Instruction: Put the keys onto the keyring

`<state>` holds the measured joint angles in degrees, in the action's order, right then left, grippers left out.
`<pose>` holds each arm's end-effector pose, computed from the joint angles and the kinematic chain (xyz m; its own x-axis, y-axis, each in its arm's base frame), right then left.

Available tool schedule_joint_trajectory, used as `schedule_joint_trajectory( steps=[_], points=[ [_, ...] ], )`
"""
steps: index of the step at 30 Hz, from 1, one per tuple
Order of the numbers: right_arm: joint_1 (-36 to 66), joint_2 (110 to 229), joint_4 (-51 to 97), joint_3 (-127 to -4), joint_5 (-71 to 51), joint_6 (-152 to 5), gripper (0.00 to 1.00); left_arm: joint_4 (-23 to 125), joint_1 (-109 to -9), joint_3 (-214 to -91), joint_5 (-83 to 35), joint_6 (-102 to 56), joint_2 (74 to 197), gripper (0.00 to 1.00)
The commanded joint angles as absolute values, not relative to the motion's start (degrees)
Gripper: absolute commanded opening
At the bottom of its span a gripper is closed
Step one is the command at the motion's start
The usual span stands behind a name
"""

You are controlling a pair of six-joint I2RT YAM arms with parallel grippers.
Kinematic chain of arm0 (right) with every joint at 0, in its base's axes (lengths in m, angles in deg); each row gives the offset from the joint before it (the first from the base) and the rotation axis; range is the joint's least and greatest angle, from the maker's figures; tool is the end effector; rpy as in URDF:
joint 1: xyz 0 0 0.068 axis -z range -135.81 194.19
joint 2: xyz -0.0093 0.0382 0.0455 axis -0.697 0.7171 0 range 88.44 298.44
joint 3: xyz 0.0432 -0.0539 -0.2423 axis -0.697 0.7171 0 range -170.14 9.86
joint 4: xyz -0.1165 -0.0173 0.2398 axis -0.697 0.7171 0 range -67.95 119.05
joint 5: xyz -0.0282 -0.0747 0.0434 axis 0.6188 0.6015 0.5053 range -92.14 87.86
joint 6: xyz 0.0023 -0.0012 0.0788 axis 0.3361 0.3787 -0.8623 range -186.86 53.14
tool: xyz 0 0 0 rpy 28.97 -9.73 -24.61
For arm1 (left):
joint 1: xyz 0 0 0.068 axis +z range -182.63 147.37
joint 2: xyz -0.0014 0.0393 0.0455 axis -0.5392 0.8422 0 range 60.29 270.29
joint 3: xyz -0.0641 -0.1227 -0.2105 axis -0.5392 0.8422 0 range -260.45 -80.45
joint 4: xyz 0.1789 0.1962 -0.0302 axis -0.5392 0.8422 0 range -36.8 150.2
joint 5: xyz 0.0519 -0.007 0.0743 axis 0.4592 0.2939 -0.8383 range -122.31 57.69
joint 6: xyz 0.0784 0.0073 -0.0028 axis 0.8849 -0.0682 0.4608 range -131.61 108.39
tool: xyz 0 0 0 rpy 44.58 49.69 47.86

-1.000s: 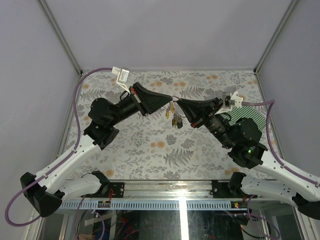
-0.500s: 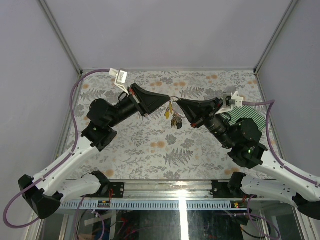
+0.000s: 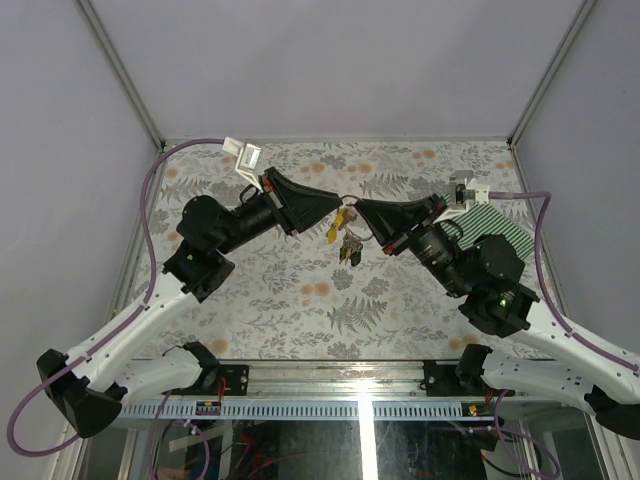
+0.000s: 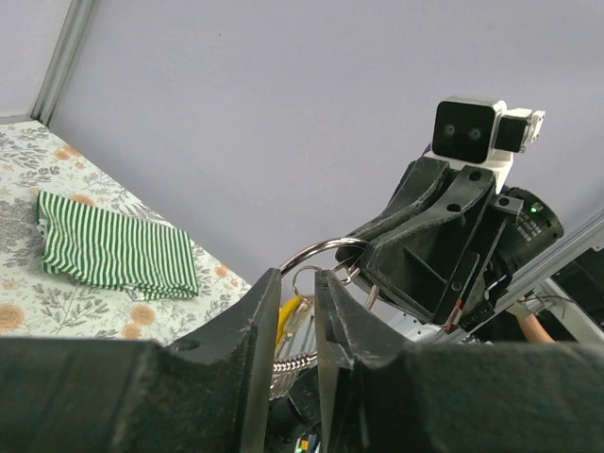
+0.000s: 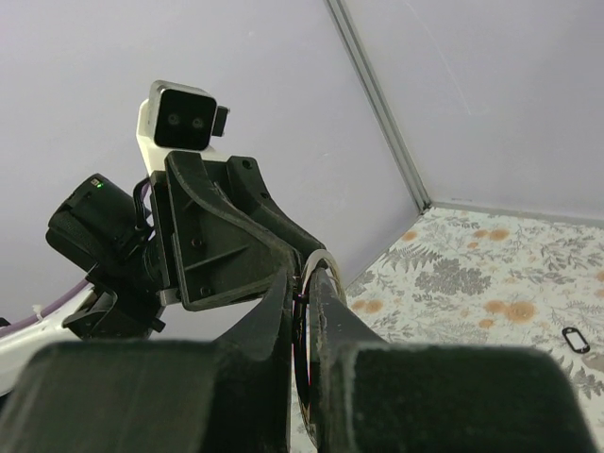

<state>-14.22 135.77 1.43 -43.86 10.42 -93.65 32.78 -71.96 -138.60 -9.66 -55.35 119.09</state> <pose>0.1295 0.1825 0.4428 -0.1166 0.6502 -0.7507 -0.7588 0.4294 0.4898 0.1959 -0.1942 0.4242 -0.4093 -0.4896 -0.7699 0.8060 0.2015 -0.5566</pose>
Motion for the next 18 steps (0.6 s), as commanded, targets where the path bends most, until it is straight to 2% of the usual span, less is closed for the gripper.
schedule_joint_trajectory(
  steps=[1,4,7,10,15,18],
  points=[
    [-14.70,134.42,-0.71,-47.70,12.90,-97.35,0.00,34.29,-72.14,-141.20,-7.85,-51.28,117.86,0.24],
    [-14.74,134.40,0.58,-48.17,13.58,-98.41,0.00,35.40,-72.09,-141.56,-6.72,-49.00,117.30,0.28],
    [-14.70,134.34,2.48,-48.72,14.59,-100.32,0.00,36.33,-72.14,-142.19,-3.57,-44.55,116.64,0.37],
    [-14.70,134.33,4.75,-49.51,15.01,-102.83,0.00,37.71,-72.42,-142.73,0.51,-36.36,115.23,0.44],
    [-14.70,134.92,7.03,-51.00,15.05,-107.13,0.00,45.08,-72.59,-145.92,0.46,-22.69,112.79,0.53],
    [-14.70,135.36,7.56,-51.52,15.15,-110.01,0.00,48.85,-72.62,-148.38,1.55,-16.79,112.82,0.56]
  ],
)
